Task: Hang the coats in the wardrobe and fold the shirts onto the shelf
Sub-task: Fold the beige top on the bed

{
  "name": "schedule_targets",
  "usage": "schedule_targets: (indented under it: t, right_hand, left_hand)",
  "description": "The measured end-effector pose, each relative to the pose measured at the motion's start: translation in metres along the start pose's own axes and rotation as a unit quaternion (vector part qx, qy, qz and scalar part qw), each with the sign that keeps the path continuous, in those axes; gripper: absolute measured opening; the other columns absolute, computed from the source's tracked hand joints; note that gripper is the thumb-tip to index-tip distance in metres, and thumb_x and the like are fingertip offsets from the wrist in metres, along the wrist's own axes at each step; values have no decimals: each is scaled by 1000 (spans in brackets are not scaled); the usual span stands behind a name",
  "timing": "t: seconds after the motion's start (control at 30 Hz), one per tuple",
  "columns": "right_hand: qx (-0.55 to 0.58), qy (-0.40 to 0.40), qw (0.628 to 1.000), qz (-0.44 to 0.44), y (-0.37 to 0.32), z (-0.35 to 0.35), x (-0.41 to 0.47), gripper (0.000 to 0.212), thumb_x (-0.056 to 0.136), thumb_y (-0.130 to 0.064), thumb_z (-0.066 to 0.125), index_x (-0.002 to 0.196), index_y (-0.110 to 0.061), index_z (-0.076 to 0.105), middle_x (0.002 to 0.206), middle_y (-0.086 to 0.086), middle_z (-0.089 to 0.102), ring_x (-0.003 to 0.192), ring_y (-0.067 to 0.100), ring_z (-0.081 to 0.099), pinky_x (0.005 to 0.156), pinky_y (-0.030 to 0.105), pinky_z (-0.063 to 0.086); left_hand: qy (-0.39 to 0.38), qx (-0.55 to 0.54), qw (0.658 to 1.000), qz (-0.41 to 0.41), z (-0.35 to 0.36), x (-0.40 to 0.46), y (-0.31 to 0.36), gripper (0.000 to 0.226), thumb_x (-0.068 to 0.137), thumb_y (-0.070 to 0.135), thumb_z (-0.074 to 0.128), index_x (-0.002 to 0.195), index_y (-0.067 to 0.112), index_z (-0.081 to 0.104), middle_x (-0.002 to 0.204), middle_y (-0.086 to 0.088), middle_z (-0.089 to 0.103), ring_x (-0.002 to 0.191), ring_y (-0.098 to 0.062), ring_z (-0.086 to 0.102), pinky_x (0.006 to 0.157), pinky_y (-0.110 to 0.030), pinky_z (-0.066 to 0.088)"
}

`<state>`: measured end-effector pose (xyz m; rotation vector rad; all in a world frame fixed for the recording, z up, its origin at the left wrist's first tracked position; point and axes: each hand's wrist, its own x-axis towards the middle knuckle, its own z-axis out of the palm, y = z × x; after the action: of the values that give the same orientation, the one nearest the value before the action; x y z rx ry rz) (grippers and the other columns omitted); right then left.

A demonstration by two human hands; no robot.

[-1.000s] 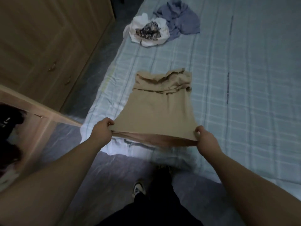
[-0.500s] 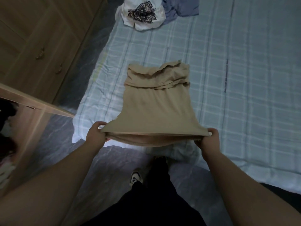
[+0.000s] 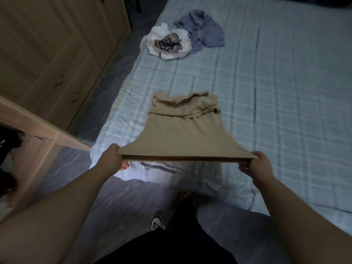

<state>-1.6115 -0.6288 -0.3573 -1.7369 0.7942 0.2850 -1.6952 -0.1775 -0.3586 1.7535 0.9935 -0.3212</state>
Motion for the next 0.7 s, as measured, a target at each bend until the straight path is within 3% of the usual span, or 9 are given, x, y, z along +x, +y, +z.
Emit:
schedule_targets:
  t: [0.1, 0.2, 0.3, 0.4, 0.53, 0.57, 0.63, 0.67, 0.7]
  right_hand:
    - [126, -53, 991, 12, -29, -11, -29, 41, 94, 7, 38, 122, -16, 56, 94, 19, 58, 75, 31, 61, 65, 38, 56]
    - [207, -85, 974, 21, -65, -25, -59, 31, 94, 8, 40, 101, -10, 64, 74, 13, 48, 62, 22, 46, 53, 28, 49]
    - [254, -86, 963, 16, -104, -36, -83, 23, 95, 3, 46, 87, -9, 64, 62, 8, 47, 56, 18, 48, 67, 31, 47]
    - [283, -94, 954, -35, -143, -48, -108, 32, 91, 12, 37, 97, -6, 62, 52, 4, 56, 50, 13, 54, 72, 28, 44]
    - [394, -132, 907, -65, -187, -67, -126, 31, 87, 8, 37, 109, 0, 56, 68, 10, 57, 64, 18, 55, 64, 27, 52]
    - [427, -144, 889, -76, -199, -72, -131, 27, 82, 4, 49, 108, 1, 57, 75, 11, 55, 69, 20, 56, 70, 29, 54]
    - [467, -156, 863, -110, -225, -85, -138, 64, 45, -8, 84, 104, 2, 61, 79, 12, 55, 74, 24, 57, 86, 37, 52]
    - [472, -147, 859, -132, -239, -91, -140, 82, 25, -14, 89, 101, 1, 63, 75, 11, 58, 73, 25, 60, 90, 40, 52]
    - [479, -136, 853, -157, -253, -98, -140, 85, 18, -18, 90, 98, -1, 64, 73, 10, 60, 72, 25, 62, 88, 41, 53]
  left_hand:
    - [-35, -72, 996, 33, -22, -19, 23, 35, 92, -10, 32, 107, 16, 50, 84, -27, 64, 67, -41, 69, 59, -42, 60]
    - [-102, -190, 974, 68, -48, -40, 49, 39, 94, -13, 32, 102, 12, 61, 98, -27, 64, 84, -40, 72, 66, -36, 61]
    - [-138, -289, 943, 86, -67, -58, 87, 33, 97, -13, 31, 94, 2, 60, 100, -31, 60, 89, -38, 68, 64, -31, 60]
    - [-162, -338, 918, 132, -77, -78, 131, 29, 96, -14, 34, 97, -2, 60, 93, -29, 63, 89, -36, 67, 66, -32, 61]
    - [-184, -367, 893, 182, -82, -98, 188, 28, 97, -10, 36, 101, 1, 61, 82, -19, 73, 80, -26, 74, 67, -31, 60]
    - [-186, -374, 888, 193, -83, -101, 203, 27, 97, -8, 37, 101, 2, 61, 81, -16, 74, 80, -25, 74, 67, -31, 60]
    - [-187, -391, 874, 218, -84, -108, 235, 24, 98, -5, 39, 99, 3, 61, 79, -14, 74, 77, -25, 73, 67, -31, 60]
    - [-186, -399, 867, 232, -83, -111, 252, 23, 98, -4, 40, 98, 4, 61, 78, -14, 74, 76, -25, 73, 69, -33, 61]
    - [-187, -406, 860, 247, -82, -113, 268, 23, 99, -3, 40, 97, 4, 62, 77, -13, 73, 77, -25, 72, 73, -35, 61]
